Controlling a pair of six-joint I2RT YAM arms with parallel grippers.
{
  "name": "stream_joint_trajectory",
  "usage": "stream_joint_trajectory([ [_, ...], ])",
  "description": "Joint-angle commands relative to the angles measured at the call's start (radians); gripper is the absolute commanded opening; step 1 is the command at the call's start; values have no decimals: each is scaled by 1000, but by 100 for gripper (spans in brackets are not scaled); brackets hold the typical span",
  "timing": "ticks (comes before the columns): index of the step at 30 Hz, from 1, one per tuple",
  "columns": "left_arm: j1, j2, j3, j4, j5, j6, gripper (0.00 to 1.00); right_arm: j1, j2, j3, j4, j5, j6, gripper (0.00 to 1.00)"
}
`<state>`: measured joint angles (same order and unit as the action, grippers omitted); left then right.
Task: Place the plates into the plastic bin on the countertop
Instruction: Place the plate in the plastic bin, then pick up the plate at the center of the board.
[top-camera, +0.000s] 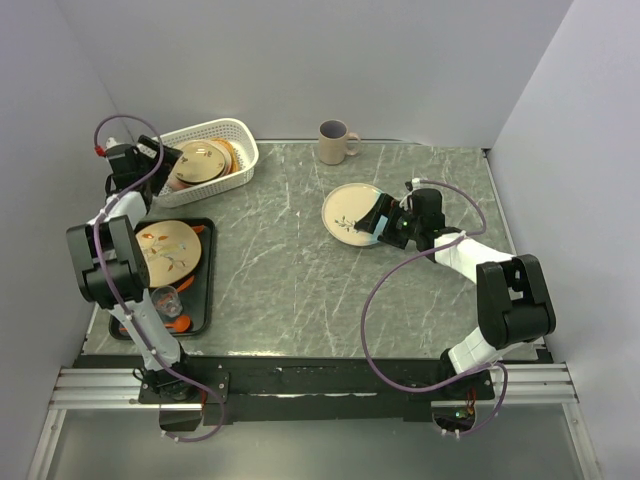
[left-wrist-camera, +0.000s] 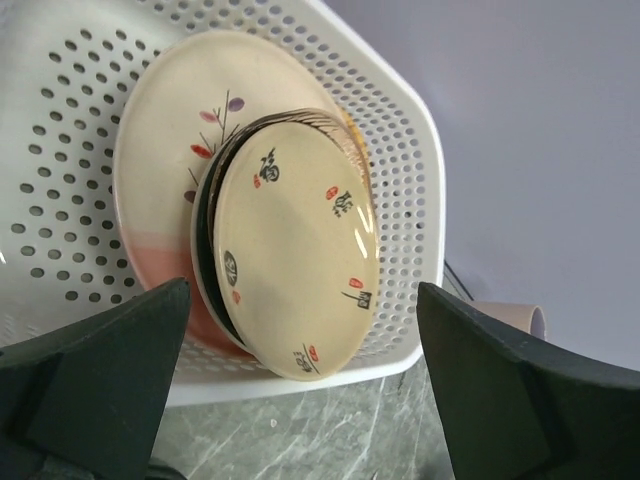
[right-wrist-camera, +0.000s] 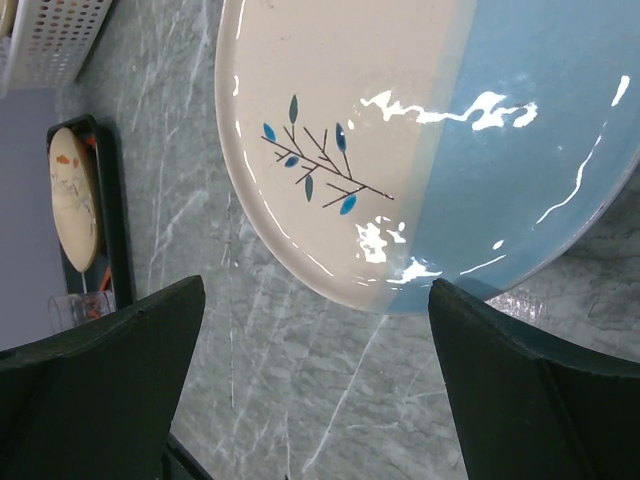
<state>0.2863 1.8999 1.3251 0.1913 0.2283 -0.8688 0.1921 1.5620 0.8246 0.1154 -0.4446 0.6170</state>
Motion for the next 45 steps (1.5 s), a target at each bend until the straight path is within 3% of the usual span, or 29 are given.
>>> stream_joint_trajectory([
  [1,-1,-102,-23,37,-24,25,99,-6,-37,31,-8,24,-20,100],
  [7,-53,-122,-14,37,5,39,99,-11,-68,27,-17,63,-25,100],
  [12,-179,-91,54,-6,-4,77,99,-16,-97,5,-17,87,-23,100],
  [23,-423,-58,37,5,-27,122,99,-34,-161,-39,-46,170,-34,99],
  [35,-530,4,-87,71,20,111,99,-89,-151,-133,13,187,15,97],
  [45,-562,24,-147,92,28,108,98,-126,15,-160,219,60,128,82],
])
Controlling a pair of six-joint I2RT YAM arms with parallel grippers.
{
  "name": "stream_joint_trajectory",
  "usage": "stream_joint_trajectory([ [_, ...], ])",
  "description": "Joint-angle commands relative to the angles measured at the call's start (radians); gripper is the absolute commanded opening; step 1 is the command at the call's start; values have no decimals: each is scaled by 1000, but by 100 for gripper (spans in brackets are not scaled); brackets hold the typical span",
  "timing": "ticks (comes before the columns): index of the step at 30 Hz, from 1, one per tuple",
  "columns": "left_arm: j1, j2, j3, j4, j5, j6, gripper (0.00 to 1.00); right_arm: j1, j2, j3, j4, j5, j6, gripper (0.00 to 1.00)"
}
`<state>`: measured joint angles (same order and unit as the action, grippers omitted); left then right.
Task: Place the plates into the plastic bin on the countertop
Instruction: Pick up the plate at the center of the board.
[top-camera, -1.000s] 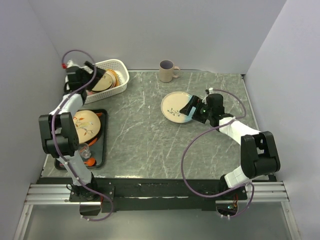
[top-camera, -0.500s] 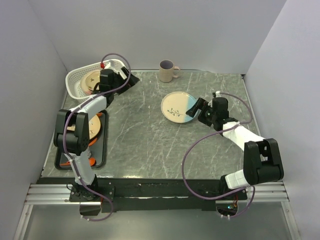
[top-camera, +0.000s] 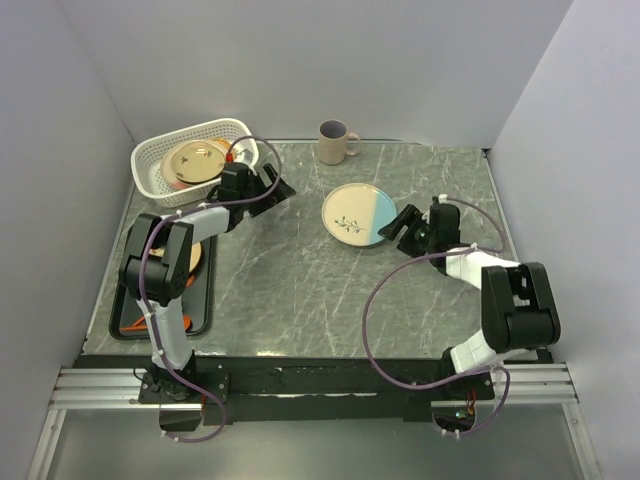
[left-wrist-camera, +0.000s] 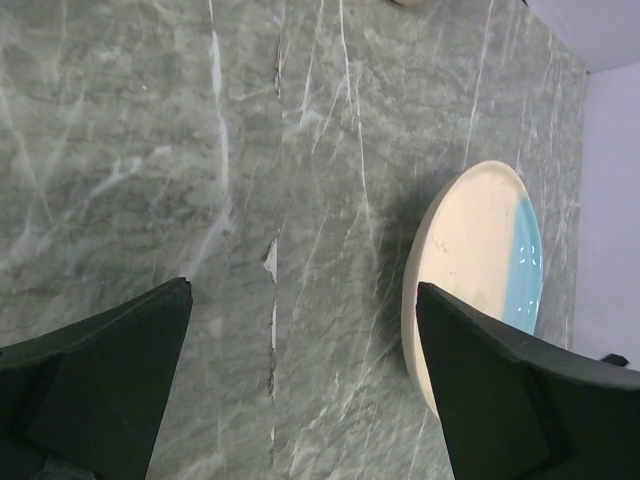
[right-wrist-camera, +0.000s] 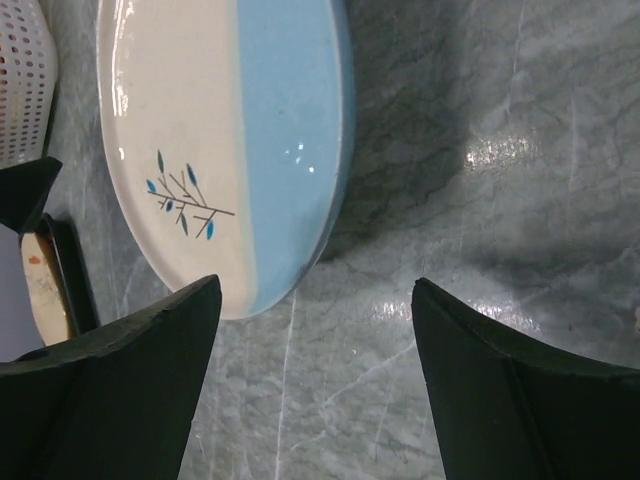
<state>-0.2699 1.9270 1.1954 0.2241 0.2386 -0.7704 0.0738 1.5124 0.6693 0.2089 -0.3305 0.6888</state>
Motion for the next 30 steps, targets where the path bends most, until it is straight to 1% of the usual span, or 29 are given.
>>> stream_joint_trajectory([
  [1,-8,-5,-25,60,18,10,98,-8,80,-1,133,-62,67,80],
  [3,-8,-6,-34,69,21,8,98,-9,121,9,156,-82,81,76],
  [8,-9,3,-20,37,22,31,98,-9,163,0,211,-104,118,66],
  [11,-9,16,-11,35,39,29,98,-9,184,0,222,-107,126,64],
  [15,-11,21,-17,46,48,22,98,-19,200,-20,288,-123,155,59],
  [17,-11,21,-23,49,53,22,98,-20,204,-19,297,-130,173,53],
  [18,-11,20,-23,49,53,22,97,-20,207,-17,306,-131,179,49],
  [19,-11,20,-31,50,54,23,97,-20,207,-16,307,-130,184,34],
  [20,-11,20,-36,54,54,22,97,-22,204,-17,310,-127,187,24],
  [22,-12,24,-39,58,56,22,98,-22,198,-20,314,-122,193,12],
  [23,-12,29,-39,60,57,22,98,-20,195,-22,314,-120,192,1],
  [24,-12,35,-39,61,60,20,97,-20,186,-23,314,-116,195,0],
  [30,-17,43,-46,66,64,16,97,-25,166,-37,333,-127,204,0],
])
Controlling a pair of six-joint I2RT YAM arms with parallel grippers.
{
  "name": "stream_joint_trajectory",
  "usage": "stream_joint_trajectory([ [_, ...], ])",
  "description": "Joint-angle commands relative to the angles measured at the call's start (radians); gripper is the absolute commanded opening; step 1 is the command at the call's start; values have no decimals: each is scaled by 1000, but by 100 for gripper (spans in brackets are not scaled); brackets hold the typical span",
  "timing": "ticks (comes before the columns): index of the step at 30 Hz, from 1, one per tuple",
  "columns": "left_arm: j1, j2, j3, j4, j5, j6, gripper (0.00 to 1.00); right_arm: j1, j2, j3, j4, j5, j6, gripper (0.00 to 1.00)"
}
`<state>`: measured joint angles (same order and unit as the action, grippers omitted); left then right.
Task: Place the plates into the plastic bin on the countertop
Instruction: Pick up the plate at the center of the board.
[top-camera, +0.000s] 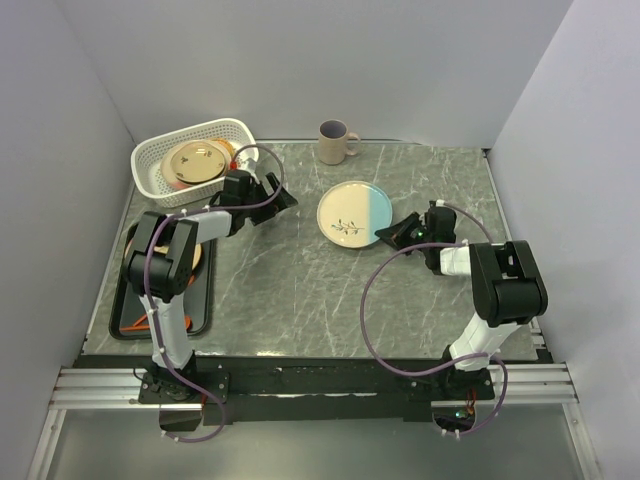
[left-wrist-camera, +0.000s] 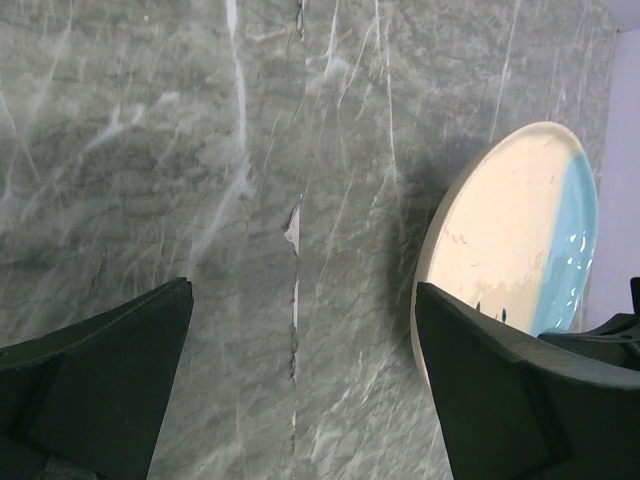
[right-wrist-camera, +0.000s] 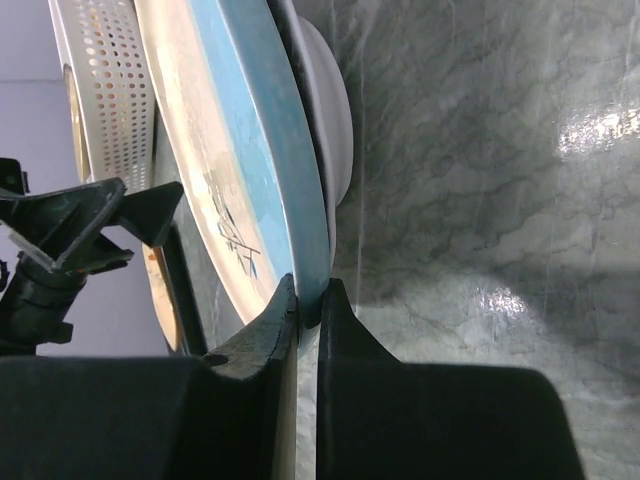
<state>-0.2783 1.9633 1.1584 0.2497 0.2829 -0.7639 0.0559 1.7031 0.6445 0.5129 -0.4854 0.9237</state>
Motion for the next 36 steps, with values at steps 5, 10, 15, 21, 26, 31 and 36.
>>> stream_joint_trajectory([
  [5,-10,-1,-12,26,10,28,97,-19,-22,-25,82,-12,3,0],
  [10,-10,-9,-28,34,7,35,97,-30,-29,-37,142,-64,56,0],
  [15,-10,-3,-40,62,28,25,97,-39,-71,-43,159,-85,78,0],
  [21,-12,-4,-58,117,70,18,98,-51,-138,-49,153,-99,89,0],
  [26,-15,-38,-104,187,119,17,98,-51,-177,-49,159,-119,93,0],
  [31,-15,-73,-137,243,144,25,98,-51,-191,-34,168,-165,98,0],
  [36,-15,-110,-161,252,142,35,99,-51,-204,-29,171,-174,95,0],
])
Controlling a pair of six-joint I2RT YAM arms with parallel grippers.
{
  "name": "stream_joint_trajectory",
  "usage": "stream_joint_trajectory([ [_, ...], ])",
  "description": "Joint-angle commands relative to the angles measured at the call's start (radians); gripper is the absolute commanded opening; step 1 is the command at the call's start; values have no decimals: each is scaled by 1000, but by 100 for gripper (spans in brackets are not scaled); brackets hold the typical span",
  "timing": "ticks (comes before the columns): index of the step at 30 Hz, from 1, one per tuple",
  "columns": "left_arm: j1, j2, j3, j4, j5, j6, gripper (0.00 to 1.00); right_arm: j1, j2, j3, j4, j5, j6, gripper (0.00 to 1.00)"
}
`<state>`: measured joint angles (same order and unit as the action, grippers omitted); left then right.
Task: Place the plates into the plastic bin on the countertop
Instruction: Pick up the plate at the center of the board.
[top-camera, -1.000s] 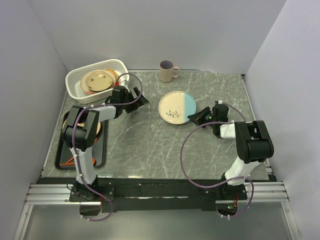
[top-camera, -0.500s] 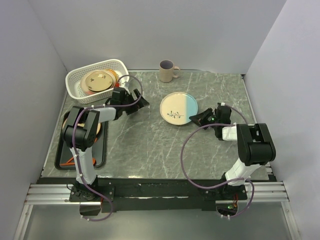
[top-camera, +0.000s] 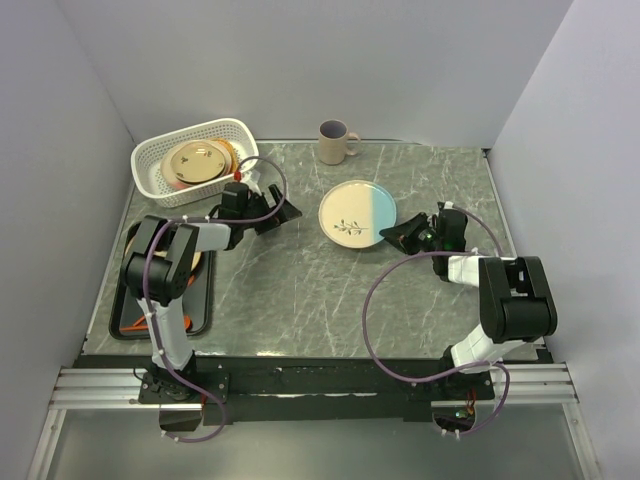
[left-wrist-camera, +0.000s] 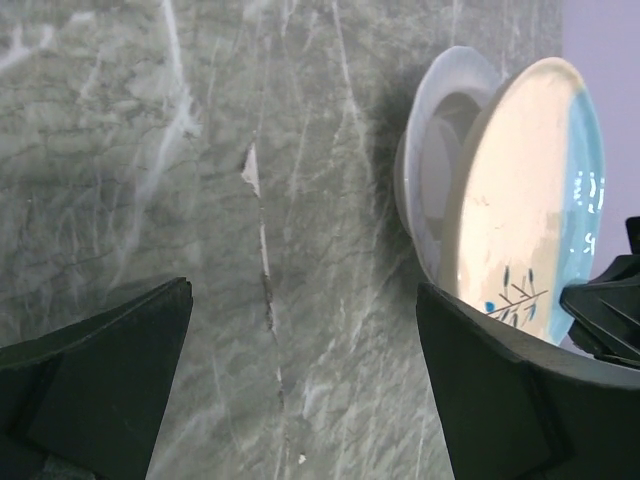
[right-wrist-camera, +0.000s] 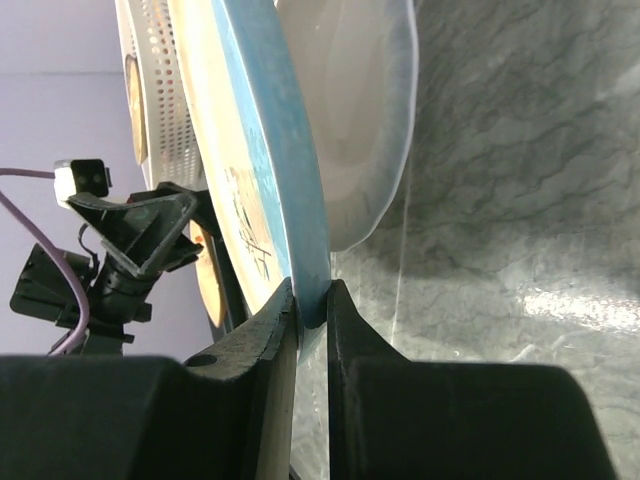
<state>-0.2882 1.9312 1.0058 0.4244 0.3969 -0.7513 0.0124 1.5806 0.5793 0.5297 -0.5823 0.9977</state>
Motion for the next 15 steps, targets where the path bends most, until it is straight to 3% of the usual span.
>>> stream_joint_trajectory([
  [1,-5,-81,-13,89,33,23,99,-8,-87,36,148,-79,16,0],
  [15,-48,-43,-15,257,177,-45,95,-8,-128,34,118,-108,-4,0],
])
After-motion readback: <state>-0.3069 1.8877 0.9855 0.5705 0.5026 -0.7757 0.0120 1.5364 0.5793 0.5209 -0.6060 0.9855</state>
